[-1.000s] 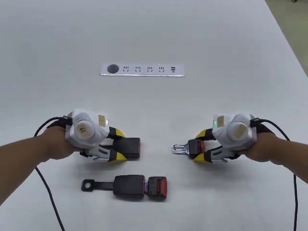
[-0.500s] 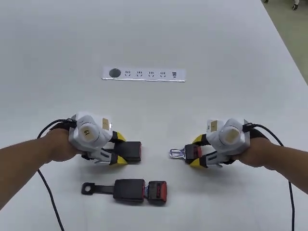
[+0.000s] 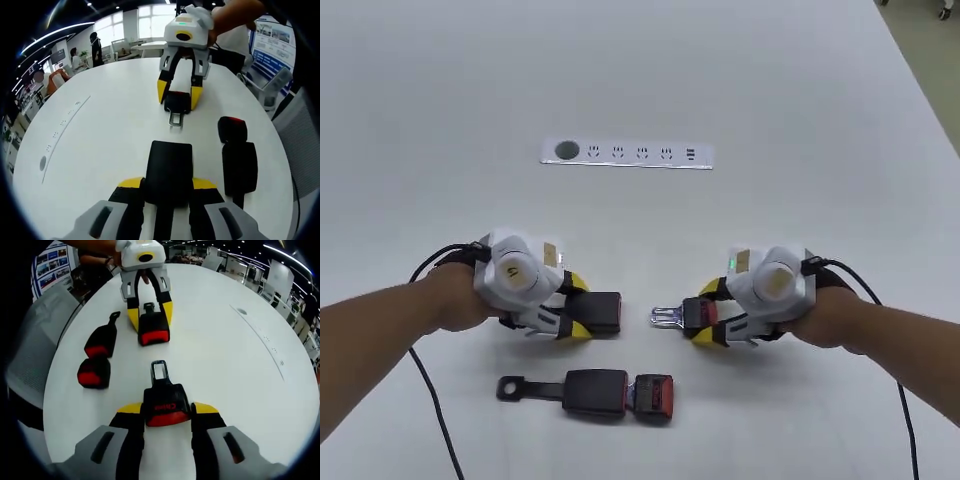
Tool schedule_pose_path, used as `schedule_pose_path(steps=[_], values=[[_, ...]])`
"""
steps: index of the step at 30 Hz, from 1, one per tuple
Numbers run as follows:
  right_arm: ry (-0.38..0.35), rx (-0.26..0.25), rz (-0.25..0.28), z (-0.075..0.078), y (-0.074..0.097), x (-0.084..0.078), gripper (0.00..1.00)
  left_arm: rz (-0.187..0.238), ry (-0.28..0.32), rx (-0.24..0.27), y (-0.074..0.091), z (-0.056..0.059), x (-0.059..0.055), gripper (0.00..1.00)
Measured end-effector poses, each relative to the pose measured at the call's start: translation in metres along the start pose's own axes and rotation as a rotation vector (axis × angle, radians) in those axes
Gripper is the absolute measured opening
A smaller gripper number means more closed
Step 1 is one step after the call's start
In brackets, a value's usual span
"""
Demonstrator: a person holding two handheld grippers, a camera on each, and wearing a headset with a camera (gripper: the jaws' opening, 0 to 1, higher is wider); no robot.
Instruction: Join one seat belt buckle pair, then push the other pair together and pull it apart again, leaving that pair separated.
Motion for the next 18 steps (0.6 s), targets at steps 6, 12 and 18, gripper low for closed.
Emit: schedule_pose_path(steps=[6,12,18], values=[[0.001,0.004,0.007,0.0,-0.008,0.007,0.34,-0.011,-0.015,-0.012,0.0,0.0,0.001,0.35],[0.007,0.011,0.017,-0.004,-0.016,0.014,0.34,-0.011,-0.014,-0.013,0.001,-0.001,0.0,0.35],[0.02,0.023,0.029,-0.001,-0.025,0.023,0.34,-0.016,-0.021,-0.021,0.0,-0.001,0.001,0.35]])
Point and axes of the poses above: the centre of the closed fingertips' face, and the gripper's own axes: y roughly backward along the fingers, z roughly to its right, x roughly out of its top, the point moved 5 cm from there along y, roughly backward along the fingers, and after that the axes turned 12 degrees about z, right-handed, at the moved point
